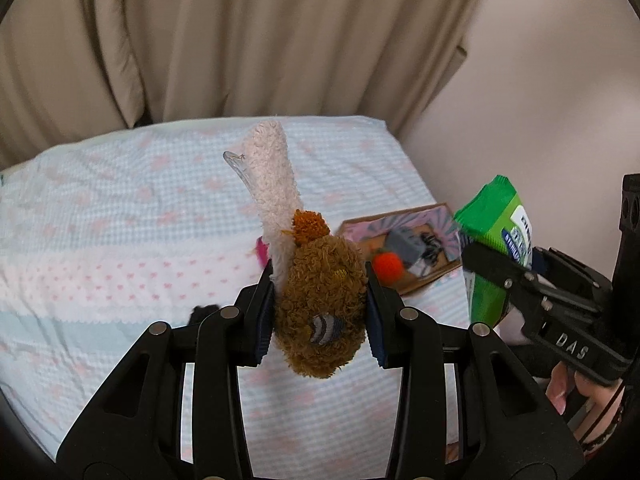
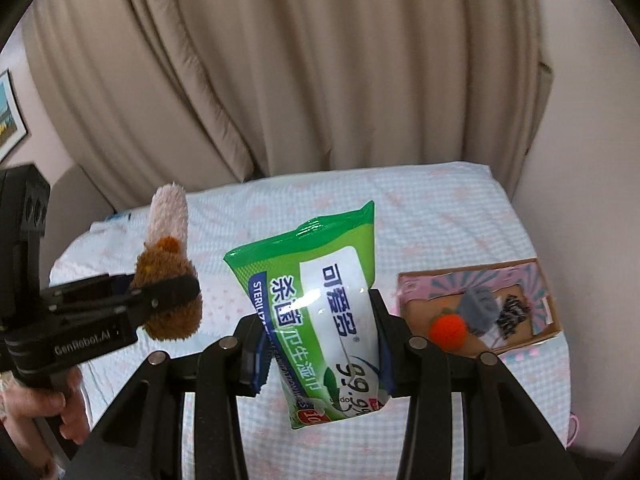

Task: Organize soft objects
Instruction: 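Carry the plush toy and wipes pack into the cardboard box and open both tools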

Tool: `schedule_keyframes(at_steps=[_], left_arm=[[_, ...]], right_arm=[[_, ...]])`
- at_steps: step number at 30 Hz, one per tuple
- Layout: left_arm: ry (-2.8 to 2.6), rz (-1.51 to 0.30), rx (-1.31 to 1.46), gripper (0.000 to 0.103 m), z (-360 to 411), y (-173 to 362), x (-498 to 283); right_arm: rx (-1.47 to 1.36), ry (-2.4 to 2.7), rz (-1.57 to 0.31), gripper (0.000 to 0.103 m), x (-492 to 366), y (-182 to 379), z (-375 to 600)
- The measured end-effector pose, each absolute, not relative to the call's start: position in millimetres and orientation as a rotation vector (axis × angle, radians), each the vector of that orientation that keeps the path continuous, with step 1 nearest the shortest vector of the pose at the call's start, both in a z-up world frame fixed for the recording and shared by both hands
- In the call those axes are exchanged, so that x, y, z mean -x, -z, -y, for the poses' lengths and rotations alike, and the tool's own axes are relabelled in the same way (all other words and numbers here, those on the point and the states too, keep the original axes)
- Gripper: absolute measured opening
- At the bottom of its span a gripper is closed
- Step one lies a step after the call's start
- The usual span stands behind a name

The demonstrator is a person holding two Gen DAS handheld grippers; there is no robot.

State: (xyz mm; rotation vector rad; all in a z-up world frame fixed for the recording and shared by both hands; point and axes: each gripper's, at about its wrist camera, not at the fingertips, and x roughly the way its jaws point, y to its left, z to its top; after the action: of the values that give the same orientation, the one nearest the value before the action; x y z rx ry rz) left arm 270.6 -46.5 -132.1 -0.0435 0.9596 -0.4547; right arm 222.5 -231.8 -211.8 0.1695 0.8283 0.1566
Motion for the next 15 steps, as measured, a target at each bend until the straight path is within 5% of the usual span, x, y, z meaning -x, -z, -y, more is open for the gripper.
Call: schedule_keyframes(at_steps=[15], left_arm=[[0.353, -1.007, 0.111, 0.035, 221, 171, -273]], right_arm=[[-0.182, -0.188, -0.863, 0.039, -241, 232, 425]])
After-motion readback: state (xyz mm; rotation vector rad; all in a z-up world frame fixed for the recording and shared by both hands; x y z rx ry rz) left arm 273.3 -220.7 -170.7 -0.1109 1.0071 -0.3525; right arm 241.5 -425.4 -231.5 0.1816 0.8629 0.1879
